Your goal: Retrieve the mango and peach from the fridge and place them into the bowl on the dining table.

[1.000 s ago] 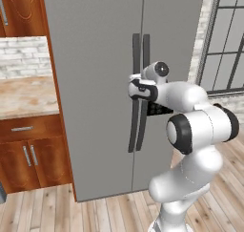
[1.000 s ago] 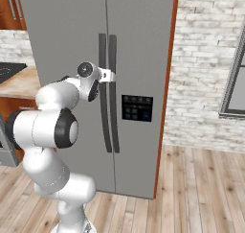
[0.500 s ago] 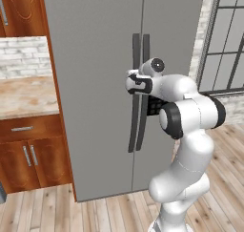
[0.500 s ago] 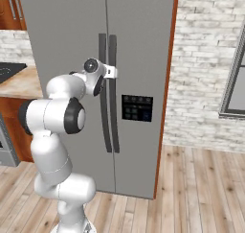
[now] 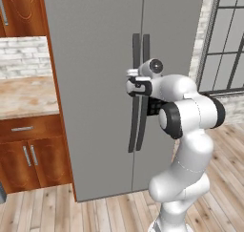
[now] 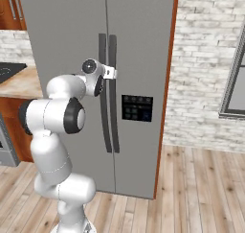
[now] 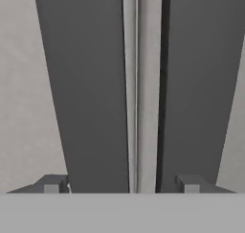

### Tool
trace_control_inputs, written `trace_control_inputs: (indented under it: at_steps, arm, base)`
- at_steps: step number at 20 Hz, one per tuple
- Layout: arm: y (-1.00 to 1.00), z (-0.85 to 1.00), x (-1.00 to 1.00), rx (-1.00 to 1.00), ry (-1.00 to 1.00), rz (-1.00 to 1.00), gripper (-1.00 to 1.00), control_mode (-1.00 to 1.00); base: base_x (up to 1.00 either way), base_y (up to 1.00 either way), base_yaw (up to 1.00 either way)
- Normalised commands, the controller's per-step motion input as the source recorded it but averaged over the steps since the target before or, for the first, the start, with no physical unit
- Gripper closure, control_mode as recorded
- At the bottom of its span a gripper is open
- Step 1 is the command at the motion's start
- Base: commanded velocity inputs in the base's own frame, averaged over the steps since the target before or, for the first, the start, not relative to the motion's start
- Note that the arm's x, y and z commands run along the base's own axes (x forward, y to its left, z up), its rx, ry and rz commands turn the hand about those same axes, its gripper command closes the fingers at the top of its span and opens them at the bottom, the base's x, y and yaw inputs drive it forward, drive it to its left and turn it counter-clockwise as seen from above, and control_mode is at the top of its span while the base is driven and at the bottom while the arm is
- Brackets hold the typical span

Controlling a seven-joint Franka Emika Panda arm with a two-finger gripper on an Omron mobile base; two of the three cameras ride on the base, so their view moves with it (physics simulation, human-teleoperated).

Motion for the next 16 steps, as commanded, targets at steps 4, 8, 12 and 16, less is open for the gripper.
trace_control_inputs:
  at_steps: [4,8,12,16]
  arm:
    - [0.12,0.0,0.02,0.0,0.08,0.0,1.0,-1.0]
    - [0.0,0.0,-0.01,0.0,0.06,0.0,1.0,-1.0]
    - [0.0,0.0,-0.1,0.0,0.01,0.0,1.0,-1.0]
    - [-0.01,0.0,-0.18,0.0,0.0,0.0,1.0,-1.0]
  base:
    - [0.0,0.0,0.0]
    - [0.0,0.0,0.0]
    - [0.0,0.0,0.0]
    - [0.0,0.0,0.0]
